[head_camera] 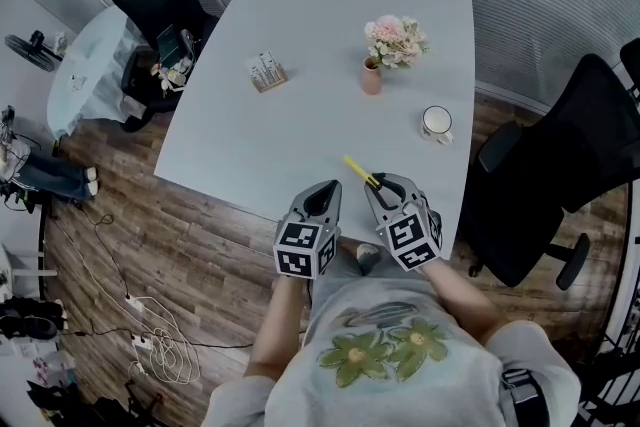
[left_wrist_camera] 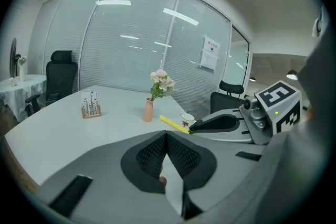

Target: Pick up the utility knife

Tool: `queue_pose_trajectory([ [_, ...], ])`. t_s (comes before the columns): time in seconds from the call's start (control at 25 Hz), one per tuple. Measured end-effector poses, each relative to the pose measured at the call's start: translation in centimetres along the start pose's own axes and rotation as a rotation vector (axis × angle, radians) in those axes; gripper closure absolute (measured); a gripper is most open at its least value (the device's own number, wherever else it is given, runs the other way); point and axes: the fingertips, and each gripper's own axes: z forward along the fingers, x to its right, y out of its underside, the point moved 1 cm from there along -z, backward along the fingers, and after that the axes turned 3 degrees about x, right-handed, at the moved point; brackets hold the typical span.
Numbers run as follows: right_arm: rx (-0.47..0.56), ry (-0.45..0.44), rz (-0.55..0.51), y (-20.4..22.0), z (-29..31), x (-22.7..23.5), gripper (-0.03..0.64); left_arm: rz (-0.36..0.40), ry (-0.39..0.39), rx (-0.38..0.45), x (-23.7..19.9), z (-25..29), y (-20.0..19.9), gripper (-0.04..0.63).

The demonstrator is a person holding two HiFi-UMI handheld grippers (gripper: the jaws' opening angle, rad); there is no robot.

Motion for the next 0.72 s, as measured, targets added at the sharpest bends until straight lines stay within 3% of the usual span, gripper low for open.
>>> queue_pose_trajectory([
  [0.72, 0.088, 0.035, -0.012, -4.3, -1.0, 0.6, 0.551, 0.009, 0.047, 0.03, 0.2, 1.1, -1.4, 0.594],
])
